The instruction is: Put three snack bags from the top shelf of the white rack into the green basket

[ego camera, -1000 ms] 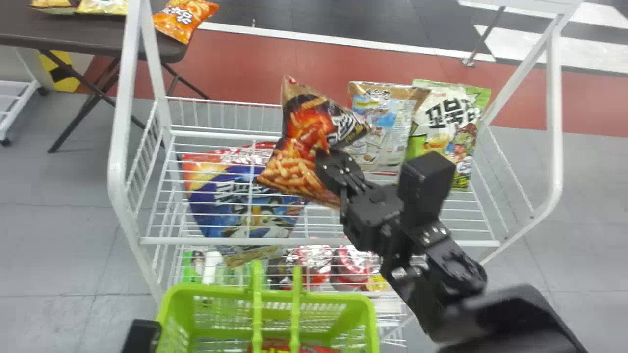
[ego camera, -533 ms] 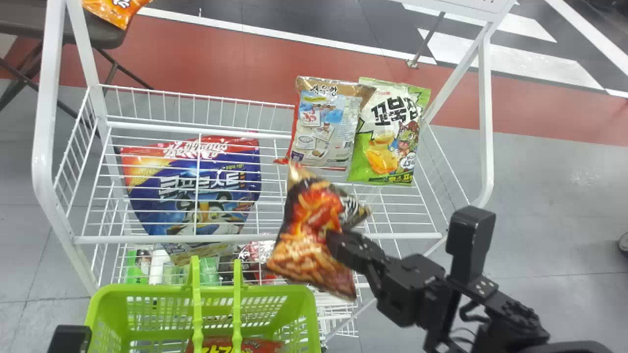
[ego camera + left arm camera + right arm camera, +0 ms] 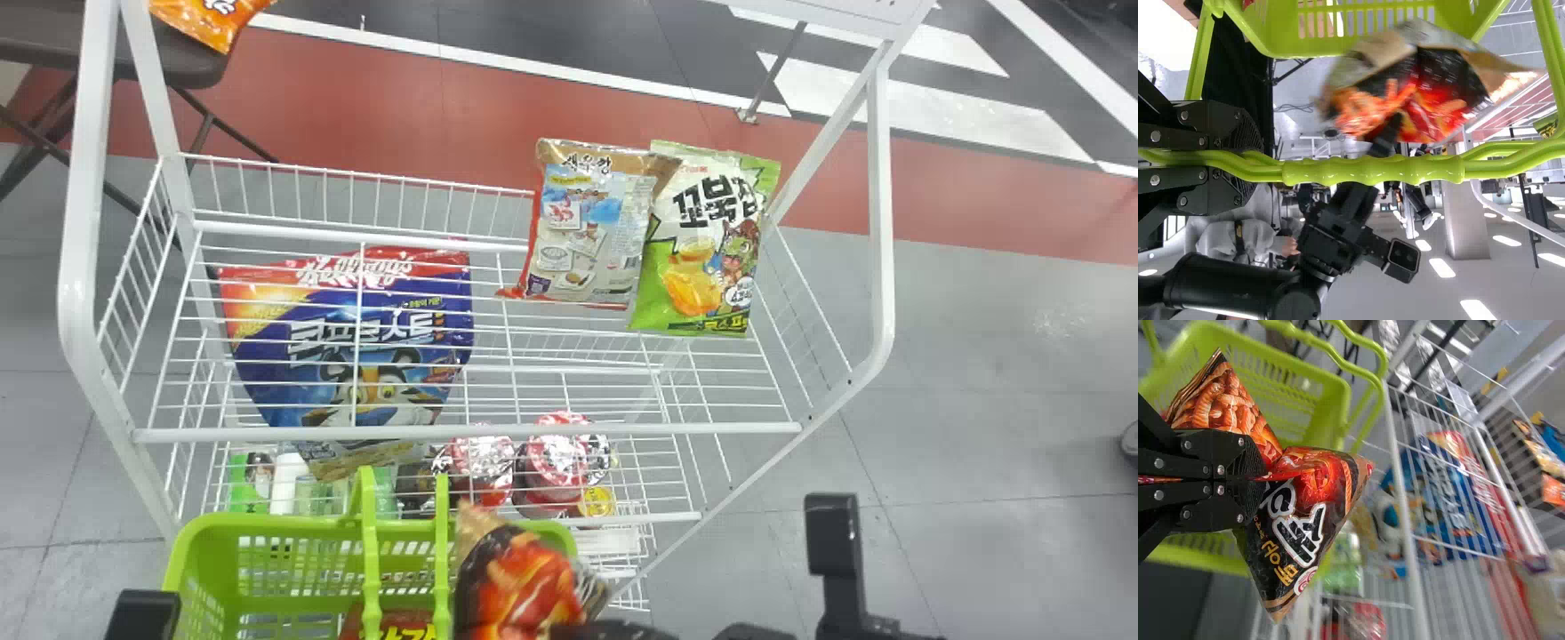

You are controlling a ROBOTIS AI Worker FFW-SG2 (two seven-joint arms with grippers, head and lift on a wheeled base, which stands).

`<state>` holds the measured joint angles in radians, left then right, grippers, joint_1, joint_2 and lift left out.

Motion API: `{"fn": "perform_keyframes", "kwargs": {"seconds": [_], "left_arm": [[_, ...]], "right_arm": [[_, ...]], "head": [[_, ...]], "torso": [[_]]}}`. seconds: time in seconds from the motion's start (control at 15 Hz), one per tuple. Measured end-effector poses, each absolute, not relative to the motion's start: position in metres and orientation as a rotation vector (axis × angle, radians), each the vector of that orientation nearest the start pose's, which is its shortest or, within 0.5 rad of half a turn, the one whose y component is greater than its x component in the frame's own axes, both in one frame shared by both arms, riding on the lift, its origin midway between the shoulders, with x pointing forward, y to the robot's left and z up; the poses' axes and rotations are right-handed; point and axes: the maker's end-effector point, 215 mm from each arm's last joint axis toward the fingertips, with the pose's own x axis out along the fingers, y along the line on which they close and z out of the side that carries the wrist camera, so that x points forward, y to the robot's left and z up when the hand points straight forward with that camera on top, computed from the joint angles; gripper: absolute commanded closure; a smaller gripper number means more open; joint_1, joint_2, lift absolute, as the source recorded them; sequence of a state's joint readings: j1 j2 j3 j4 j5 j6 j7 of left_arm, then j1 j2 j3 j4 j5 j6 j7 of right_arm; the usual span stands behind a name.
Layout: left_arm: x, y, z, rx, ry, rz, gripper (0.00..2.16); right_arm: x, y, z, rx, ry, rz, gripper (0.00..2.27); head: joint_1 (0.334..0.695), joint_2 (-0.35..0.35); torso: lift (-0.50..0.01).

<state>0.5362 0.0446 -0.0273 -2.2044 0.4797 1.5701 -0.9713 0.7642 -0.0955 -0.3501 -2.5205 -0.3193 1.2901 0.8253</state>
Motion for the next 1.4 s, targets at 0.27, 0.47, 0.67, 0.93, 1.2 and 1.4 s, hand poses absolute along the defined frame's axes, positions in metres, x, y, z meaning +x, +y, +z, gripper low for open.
{"fn": "perform_keyframes", "kwargs": {"seconds": [0.27, 0.47, 0.67, 0.93, 1.2, 1.4], "left_arm": [[0.134, -0.026, -0.404, -1.014, 1.23, -1.189, 2.15], [0.133, -0.027, -0.402, -1.006, 1.229, -1.195, 2.15], [0.132, -0.028, -0.402, -1.004, 1.231, -1.196, 2.15], [0.131, -0.03, -0.402, -0.995, 1.235, -1.199, 2.15], [0.13, -0.032, -0.402, -0.993, 1.237, -1.205, 2.15], [0.127, -0.035, -0.402, -0.987, 1.245, -1.212, 2.15]], "right_arm": [[0.189, -0.131, -0.447, 0.493, 1.024, 0.698, 1.94], [0.21, -0.134, -0.478, 0.317, 0.985, 0.645, 0.06], [0.223, -0.146, -0.487, 0.237, 0.955, 0.628, 0.01], [0.224, -0.166, -0.462, 0.313, 0.915, 0.643, 0.04], [0.26, -0.196, -0.42, 0.377, 0.764, 0.596, 0.05], [0.327, -0.222, -0.379, 0.29, 0.49, 0.516, 0.05]], "head": [[0.695, -0.35], [0.695, -0.35], [0.695, -0.35], [0.695, -0.35], [0.695, -0.35], [0.695, -0.35]], "torso": [[0.0], [0.0], [0.0], [0.0], [0.0], [0.0]]}}
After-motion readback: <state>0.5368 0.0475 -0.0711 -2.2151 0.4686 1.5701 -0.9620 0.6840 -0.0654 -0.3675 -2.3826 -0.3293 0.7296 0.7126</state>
